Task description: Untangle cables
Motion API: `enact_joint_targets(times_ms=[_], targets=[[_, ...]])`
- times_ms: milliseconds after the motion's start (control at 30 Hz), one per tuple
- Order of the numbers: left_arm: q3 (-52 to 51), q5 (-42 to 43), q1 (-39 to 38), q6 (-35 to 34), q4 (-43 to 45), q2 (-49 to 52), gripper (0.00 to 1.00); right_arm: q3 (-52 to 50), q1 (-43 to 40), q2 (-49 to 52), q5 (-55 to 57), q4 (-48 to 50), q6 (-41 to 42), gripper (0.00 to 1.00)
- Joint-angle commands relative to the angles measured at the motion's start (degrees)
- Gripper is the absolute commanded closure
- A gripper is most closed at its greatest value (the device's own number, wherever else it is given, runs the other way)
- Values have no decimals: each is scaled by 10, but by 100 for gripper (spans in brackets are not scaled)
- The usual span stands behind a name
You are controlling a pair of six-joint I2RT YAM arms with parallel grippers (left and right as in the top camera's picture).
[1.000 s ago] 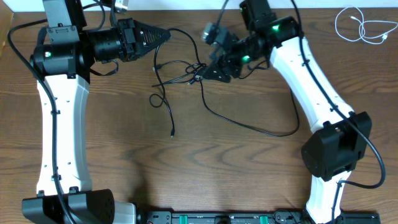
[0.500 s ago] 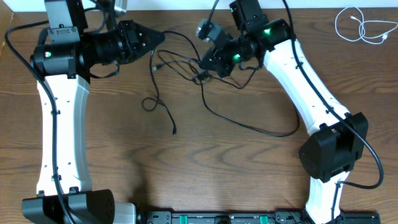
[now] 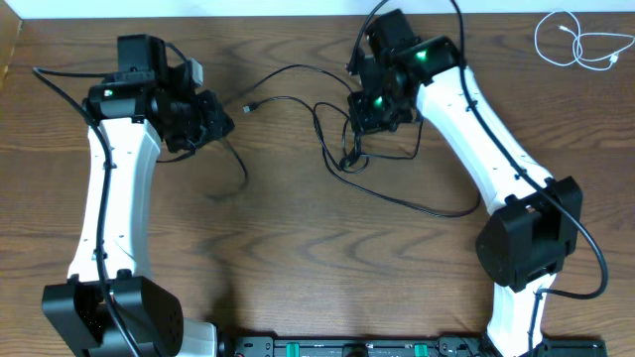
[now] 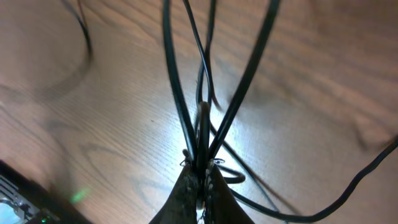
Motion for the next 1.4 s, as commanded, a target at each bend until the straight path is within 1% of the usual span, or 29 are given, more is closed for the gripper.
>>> enact_joint_targets(times_ms=[0, 133, 167, 267, 367, 400, 500, 533, 567, 600, 633, 667, 733, 800, 833, 933, 1033, 1167, 1233, 1367], targets=[[0, -13, -4, 52, -6, 3, 69, -35, 2, 0, 17, 3, 53, 99], [0, -10, -26, 80, -9, 3, 66, -70, 2, 0, -20, 17, 56, 99], [0, -11, -36, 89, -9, 3, 63, -74, 2, 0, -29, 19, 56, 99], [0, -8, -55, 96, -9, 3, 61, -75, 2, 0, -33, 18, 56, 99], [0, 32, -72, 122, -6, 3, 60, -75, 2, 0, -57, 20, 56, 99], [0, 61, -78, 123, 0, 3, 59, -75, 0, 0, -60, 20, 57, 98], [0, 108, -80, 123, 8, 3, 59, -76, -7, 0, -61, 14, 72, 89], [0, 125, -80, 123, 9, 4, 59, -76, -9, 0, -63, 14, 72, 78], [0, 132, -80, 123, 10, 6, 59, -76, -9, 0, -63, 14, 72, 71], [0, 136, -81, 123, 10, 8, 59, -76, -9, 0, -63, 14, 72, 68], [-1, 136, -84, 123, 10, 11, 59, -76, -9, 0, -62, 16, 71, 58], [-3, 136, -87, 123, 11, 12, 59, -76, -9, 0, -61, 17, 71, 57], [-10, 136, -96, 123, 17, 14, 59, -76, -10, 0, -42, 23, 73, 55], [-23, 136, -112, 123, 32, 15, 59, -76, -21, 0, 25, 25, 102, 55], [-28, 135, -122, 123, 40, 16, 59, -76, -33, 0, 32, 28, 106, 55], [-40, 134, -156, 123, 52, 22, 59, -76, -79, 0, 17, 40, 105, 53], [-51, 133, -188, 123, 64, 33, 59, -76, -112, 0, 2, 41, 88, 56], [-65, 117, -228, 123, 72, 60, 59, -77, -123, 0, 17, 31, 69, 56], [-65, 116, -246, 123, 75, 76, 59, -82, -123, 0, 40, 33, 69, 56], [-65, 103, -285, 123, 91, 105, 58, -103, -125, 1, 46, 40, 68, 55]])
